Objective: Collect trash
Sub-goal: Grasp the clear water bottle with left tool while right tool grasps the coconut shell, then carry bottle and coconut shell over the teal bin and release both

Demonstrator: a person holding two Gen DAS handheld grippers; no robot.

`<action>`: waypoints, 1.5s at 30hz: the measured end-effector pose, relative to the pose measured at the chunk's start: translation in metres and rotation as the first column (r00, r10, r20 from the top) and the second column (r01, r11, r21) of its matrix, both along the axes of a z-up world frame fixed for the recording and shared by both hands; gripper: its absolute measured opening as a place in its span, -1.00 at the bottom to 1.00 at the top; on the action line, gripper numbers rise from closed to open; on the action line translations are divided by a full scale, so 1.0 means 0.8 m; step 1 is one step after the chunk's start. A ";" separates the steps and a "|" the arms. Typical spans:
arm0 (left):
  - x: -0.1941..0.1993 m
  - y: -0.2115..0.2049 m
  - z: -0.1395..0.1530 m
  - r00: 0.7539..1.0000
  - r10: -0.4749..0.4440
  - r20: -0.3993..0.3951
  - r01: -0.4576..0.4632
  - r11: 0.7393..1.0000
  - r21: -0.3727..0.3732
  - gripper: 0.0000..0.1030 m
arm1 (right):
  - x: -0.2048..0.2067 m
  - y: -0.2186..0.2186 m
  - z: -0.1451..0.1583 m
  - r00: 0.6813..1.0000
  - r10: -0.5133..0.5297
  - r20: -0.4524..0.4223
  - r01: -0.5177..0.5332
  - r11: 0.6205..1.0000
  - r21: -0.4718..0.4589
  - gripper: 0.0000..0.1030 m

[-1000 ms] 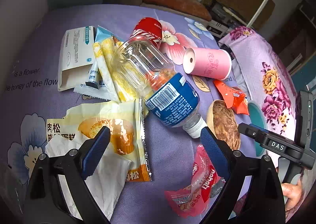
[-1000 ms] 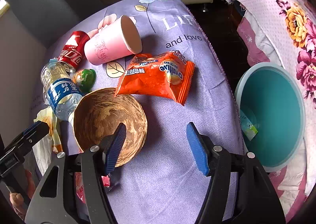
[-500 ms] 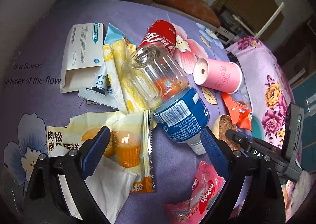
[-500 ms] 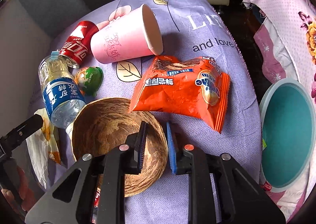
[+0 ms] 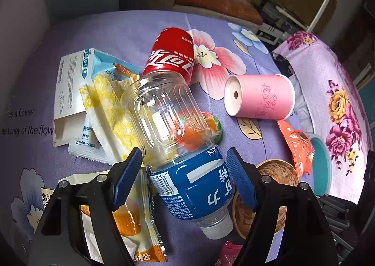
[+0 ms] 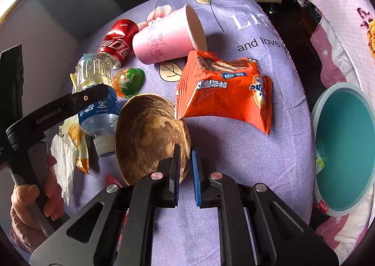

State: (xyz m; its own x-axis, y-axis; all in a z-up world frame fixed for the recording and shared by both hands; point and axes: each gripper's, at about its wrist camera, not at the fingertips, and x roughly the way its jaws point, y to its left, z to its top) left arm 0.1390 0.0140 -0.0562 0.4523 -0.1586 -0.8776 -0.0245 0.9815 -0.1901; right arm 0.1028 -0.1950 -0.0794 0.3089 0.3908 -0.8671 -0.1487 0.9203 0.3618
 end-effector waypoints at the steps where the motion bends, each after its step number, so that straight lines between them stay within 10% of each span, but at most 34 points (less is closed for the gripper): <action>1: -0.004 0.003 0.001 1.000 -0.007 0.001 0.007 1.000 0.005 0.46 | 0.001 0.001 -0.001 1.000 0.001 0.004 -0.001 1.000 -0.004 -0.77; 14: -0.012 0.024 -0.017 0.996 -0.067 -0.056 0.067 0.998 0.005 0.49 | 0.031 0.025 -0.022 0.999 -0.001 0.046 0.000 1.000 0.031 -0.38; 21: -0.013 0.024 -0.022 0.997 -0.057 -0.058 0.058 0.998 0.002 0.30 | 0.020 0.031 -0.009 0.999 0.011 0.044 -0.012 1.000 0.018 -0.84; 45: -0.061 -0.033 0.051 0.967 -0.244 0.071 0.250 0.963 -0.102 0.30 | -0.030 -0.080 0.079 0.950 -0.232 0.210 0.217 0.972 0.092 -0.85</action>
